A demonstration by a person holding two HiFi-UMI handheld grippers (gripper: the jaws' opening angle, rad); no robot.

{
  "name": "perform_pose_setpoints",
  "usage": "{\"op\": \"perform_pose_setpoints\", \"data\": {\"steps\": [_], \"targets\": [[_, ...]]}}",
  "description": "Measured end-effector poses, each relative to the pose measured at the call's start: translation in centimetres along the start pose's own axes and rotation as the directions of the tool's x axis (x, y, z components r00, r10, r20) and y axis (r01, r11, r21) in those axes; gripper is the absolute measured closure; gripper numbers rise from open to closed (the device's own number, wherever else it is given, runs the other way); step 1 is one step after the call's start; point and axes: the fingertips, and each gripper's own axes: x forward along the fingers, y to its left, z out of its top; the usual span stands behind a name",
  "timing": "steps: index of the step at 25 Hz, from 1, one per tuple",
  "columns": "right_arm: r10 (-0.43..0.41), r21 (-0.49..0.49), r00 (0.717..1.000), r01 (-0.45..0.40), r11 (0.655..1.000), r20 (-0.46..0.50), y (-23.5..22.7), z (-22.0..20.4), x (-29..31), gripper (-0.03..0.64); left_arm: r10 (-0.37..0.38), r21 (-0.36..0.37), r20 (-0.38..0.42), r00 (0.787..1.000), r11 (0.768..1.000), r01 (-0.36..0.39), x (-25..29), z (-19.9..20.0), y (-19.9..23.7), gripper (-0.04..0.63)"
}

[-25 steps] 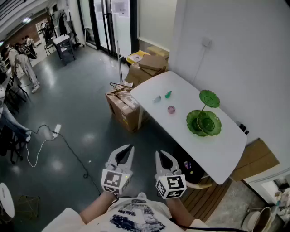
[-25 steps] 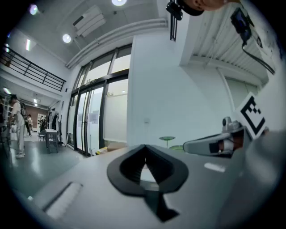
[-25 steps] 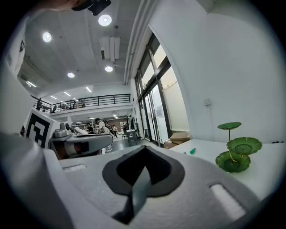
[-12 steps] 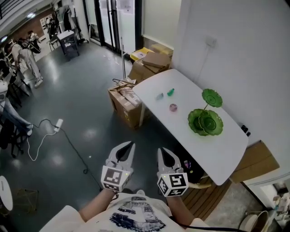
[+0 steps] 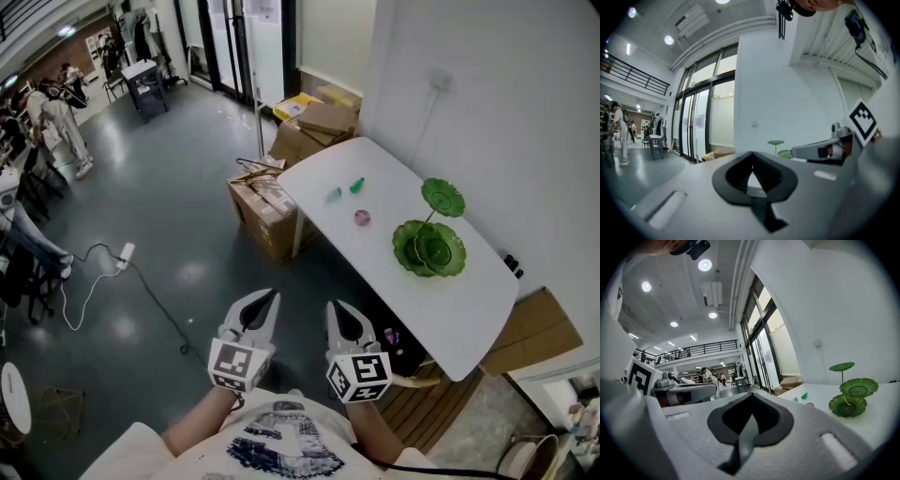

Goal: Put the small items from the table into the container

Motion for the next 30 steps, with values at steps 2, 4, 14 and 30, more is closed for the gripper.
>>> {"op": "perform_pose_setpoints", "data": {"steps": [2,4,14,30], "targets": [[-0.002,-0.001,1.0,0.002,1.0,0.001,-0.1,0.0,0.3,0.618,-0.005,0.0,0.002,1.0,1.0,0.005,0.4,0.0,0.2,0.604],[-0.011,-0.001,1.0,0.011,1.0,-0.002,-0.4,-0.1,0.8,0.618,-0.017,0.002,0.002,1.0,1.0,0.017,1.1,-0.1,0.5,0.604],[-0.089,0.002,0.995,0.089,0.996,-0.04,-3.2,-0.5,6.9,0.618,-0.094,-0.02,0.007,0.996,0.995,0.094,7.6,-1.2,4.5,0.604],[-0.248,0.012,0.967,0.249,0.969,-0.064,-6.2,1.3,26.7,0.618,-0.243,-0.015,0.007,0.97,0.97,0.243,22.2,-1.7,20.6,0.604]]}}
